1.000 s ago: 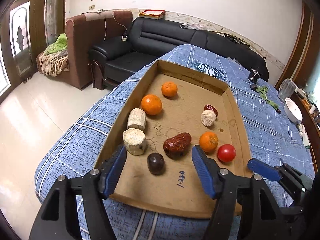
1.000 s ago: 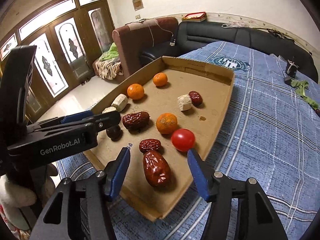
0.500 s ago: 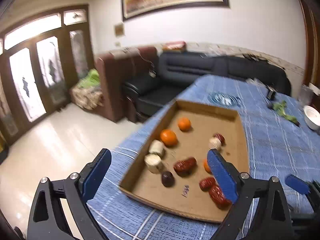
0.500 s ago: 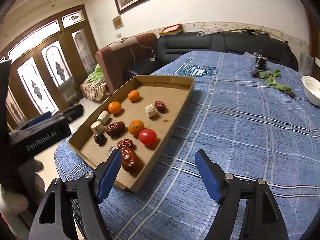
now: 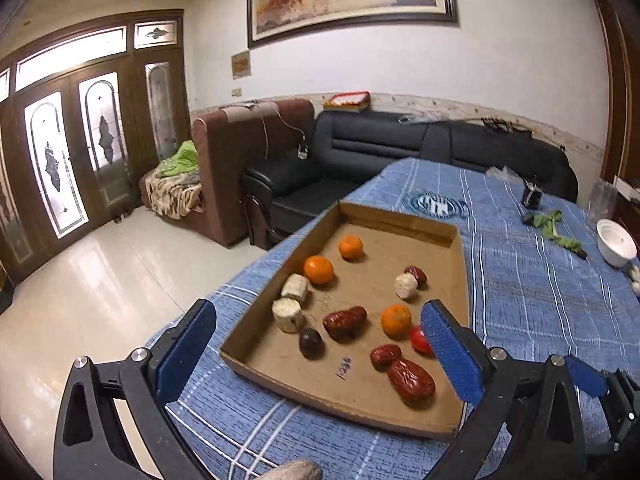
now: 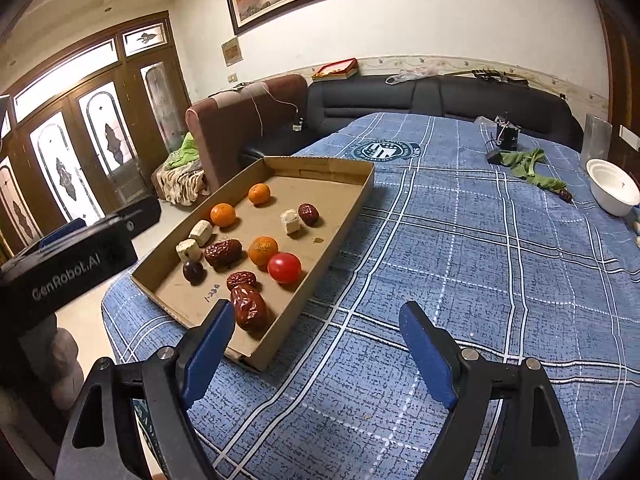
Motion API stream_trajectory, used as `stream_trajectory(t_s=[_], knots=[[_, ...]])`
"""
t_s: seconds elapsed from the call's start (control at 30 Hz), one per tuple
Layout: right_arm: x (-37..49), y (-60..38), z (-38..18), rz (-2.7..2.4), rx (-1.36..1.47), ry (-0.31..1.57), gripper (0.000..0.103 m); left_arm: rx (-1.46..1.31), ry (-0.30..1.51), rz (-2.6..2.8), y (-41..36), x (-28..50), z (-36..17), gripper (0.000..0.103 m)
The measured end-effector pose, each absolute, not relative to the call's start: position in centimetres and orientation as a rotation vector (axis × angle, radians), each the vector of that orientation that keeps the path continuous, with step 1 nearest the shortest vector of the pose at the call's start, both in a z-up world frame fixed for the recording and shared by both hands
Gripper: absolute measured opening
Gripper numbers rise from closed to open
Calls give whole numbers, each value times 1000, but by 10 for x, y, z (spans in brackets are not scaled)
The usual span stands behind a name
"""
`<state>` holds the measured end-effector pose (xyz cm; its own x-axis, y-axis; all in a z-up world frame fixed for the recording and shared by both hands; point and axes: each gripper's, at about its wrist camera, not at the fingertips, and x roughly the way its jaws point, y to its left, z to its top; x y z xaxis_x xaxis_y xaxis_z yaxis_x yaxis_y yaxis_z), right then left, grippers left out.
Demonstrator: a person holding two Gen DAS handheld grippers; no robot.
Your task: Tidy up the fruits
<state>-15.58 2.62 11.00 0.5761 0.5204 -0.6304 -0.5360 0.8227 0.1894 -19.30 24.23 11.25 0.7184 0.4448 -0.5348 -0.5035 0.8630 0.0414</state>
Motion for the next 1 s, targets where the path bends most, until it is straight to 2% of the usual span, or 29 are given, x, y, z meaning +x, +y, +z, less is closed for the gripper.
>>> stream_trajectory(t_s=[1.0], knots=[[-137,39,91,581,-78,802,91,-197,693,423,251,-166,81,102]])
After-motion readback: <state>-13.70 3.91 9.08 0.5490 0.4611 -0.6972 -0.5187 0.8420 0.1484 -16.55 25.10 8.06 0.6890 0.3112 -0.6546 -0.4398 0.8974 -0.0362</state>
